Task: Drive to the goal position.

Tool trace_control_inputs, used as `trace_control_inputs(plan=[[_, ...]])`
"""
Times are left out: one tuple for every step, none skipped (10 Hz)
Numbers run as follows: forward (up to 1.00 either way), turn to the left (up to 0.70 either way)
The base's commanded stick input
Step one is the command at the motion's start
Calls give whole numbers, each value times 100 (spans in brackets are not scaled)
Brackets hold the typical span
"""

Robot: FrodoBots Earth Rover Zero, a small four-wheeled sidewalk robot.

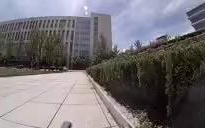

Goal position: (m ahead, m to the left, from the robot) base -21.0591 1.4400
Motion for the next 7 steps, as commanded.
trace_control_inputs(plan=[[10, 0], [10, 0], [10, 0], [10, 0], [10, 0], [10, 0], [10, 0]])
